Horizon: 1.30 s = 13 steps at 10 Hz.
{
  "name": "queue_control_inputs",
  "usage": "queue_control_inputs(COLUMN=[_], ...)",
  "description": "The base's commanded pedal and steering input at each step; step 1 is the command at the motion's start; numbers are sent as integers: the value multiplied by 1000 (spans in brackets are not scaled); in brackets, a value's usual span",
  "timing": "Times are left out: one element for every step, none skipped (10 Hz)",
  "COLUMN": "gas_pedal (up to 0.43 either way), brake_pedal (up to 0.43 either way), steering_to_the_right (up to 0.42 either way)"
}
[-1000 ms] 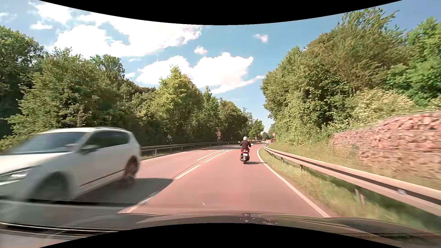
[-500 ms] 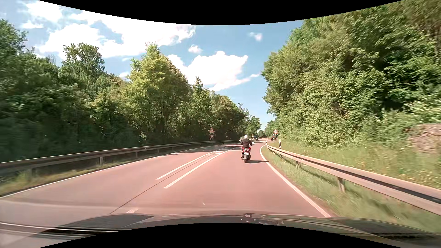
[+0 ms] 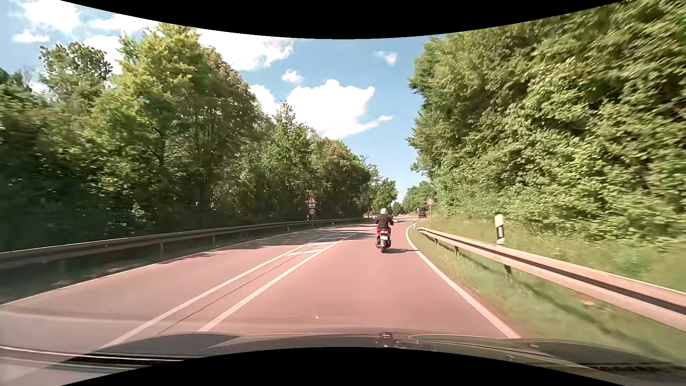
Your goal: Follow the waypoints while adhering to traffic rules and regulations
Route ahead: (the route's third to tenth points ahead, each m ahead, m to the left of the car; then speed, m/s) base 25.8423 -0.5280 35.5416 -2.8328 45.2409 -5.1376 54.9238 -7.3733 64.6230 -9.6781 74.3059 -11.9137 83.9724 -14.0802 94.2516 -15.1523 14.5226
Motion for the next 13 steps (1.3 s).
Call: queue_control_inputs(gas_pedal=[228, 220, 209, 209, 189, 177, 169, 169, 150, 150, 150, 150, 150], brake_pedal=[12, 12, 12, 12, 12, 12, 12, 12, 12, 6, 12, 12, 12], steering_to_the_right=[23, 24, 23, 24, 24, 25, 25, 26, 26, 27, 27, 27, 28])
